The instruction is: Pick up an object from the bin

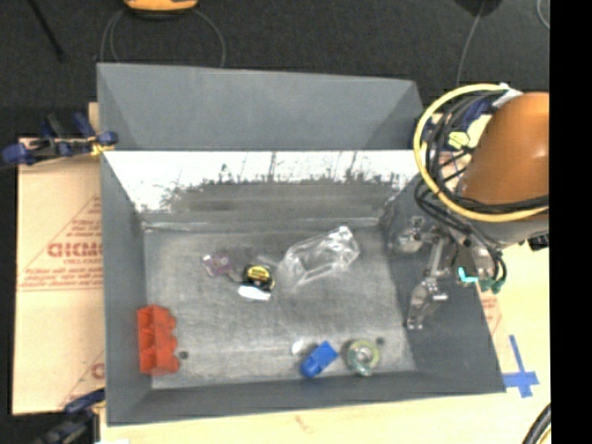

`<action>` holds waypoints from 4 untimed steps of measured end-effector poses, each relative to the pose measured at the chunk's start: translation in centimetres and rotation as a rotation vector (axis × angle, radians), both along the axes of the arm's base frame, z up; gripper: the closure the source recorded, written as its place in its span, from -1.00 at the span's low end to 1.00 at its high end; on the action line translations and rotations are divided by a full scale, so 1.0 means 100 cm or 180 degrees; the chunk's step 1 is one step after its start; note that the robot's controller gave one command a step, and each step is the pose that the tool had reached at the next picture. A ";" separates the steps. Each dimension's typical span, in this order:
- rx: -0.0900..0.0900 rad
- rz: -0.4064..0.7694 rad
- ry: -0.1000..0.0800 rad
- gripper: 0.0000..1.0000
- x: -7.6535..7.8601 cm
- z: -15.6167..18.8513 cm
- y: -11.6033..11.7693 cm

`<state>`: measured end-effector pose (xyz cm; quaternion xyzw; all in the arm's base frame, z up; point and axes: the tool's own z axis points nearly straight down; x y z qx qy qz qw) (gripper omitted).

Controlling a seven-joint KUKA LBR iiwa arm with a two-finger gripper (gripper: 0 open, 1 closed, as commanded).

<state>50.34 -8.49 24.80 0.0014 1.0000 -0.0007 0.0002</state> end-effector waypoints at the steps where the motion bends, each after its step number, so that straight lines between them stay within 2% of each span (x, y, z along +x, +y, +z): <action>1: 0.0009 0.0515 0.0020 -1.00 -0.032 -0.121 0.040; 2: -0.0004 0.0870 -0.0047 -1.00 -0.021 -0.172 0.040; 3: -0.0005 0.0776 -0.0054 -1.00 -0.022 -0.171 0.076; 4: -0.0003 0.0782 -0.0033 1.00 -0.024 -0.172 0.075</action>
Offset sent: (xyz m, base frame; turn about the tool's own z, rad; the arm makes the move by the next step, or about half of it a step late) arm -0.0308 0.0400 -0.1175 -0.1631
